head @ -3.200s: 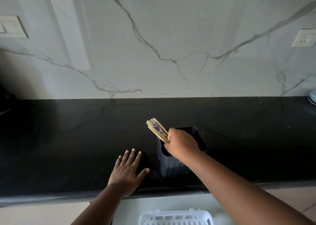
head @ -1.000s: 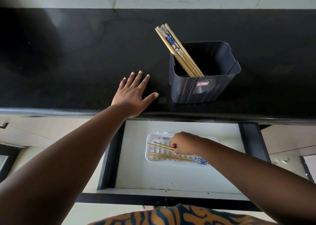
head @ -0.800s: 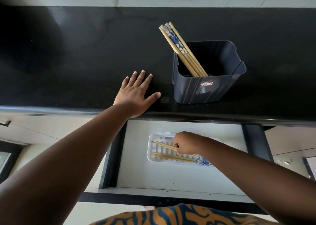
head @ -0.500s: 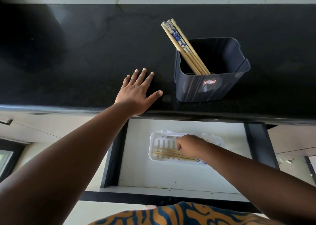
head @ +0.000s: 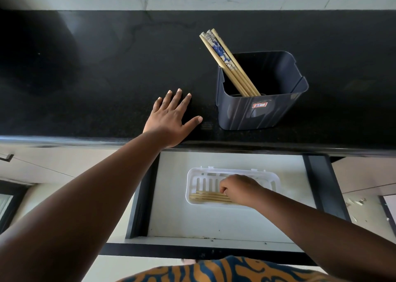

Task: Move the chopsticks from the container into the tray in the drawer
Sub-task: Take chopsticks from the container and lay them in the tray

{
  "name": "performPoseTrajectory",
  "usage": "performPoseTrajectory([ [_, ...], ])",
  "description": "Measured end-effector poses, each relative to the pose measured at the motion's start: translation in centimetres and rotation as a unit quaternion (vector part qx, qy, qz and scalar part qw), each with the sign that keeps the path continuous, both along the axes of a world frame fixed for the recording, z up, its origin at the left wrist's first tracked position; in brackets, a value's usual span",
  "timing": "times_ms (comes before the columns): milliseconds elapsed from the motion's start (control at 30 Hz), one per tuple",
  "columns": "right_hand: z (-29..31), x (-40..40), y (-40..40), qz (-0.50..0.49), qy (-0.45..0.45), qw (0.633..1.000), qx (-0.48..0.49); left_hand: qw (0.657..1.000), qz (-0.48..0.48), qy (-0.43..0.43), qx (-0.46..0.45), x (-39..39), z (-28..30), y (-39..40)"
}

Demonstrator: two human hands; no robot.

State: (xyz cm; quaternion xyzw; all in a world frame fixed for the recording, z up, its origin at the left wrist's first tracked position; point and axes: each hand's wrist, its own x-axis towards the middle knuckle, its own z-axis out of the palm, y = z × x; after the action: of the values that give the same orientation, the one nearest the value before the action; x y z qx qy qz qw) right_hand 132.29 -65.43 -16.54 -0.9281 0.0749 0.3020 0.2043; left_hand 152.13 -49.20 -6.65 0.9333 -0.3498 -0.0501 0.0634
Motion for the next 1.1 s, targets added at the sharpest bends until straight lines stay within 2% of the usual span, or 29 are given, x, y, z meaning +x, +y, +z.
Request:
performPoseTrajectory([
  [200, -0.4, 0.2, 1.3, 0.004, -0.016, 1.000, -0.009, 1.000, -0.001, 0.002, 0.001, 0.1, -0.1, 0.0],
  [400, -0.3, 0.3, 2.9, 0.026, -0.024, 0.998, -0.060, 1.000, -0.001, -0.002, -0.003, 0.0, -0.1, 0.0],
  [733, 1.4, -0.5, 1.9, -0.086, -0.070, 0.992, 0.056, 1.000, -0.001, 0.000, 0.001, 0.0, 0.1, 0.0],
  [800, 3.5, -0.5, 0.9, -0.100, -0.069, 0.991, 0.062, 1.000, 0.000, 0.000, 0.002, 0.0, 0.1, 0.0],
  [967, 14.0, 0.1, -2.2, -0.021, 0.026, 0.999, 0.030, 1.000, -0.001, -0.001, -0.001, -0.1, 0.0, 0.1],
  [1033, 19.6, 0.6, -3.2, -0.033, 0.012, 0.998, 0.059, 1.000, -0.002, -0.002, -0.005, 0.0, -0.1, 0.1],
  [1100, 24.5, 1.3, -4.1, -0.059, -0.048, 0.990, 0.116, 1.000, -0.001, 0.000, -0.004, 0.0, -0.3, 0.1],
])
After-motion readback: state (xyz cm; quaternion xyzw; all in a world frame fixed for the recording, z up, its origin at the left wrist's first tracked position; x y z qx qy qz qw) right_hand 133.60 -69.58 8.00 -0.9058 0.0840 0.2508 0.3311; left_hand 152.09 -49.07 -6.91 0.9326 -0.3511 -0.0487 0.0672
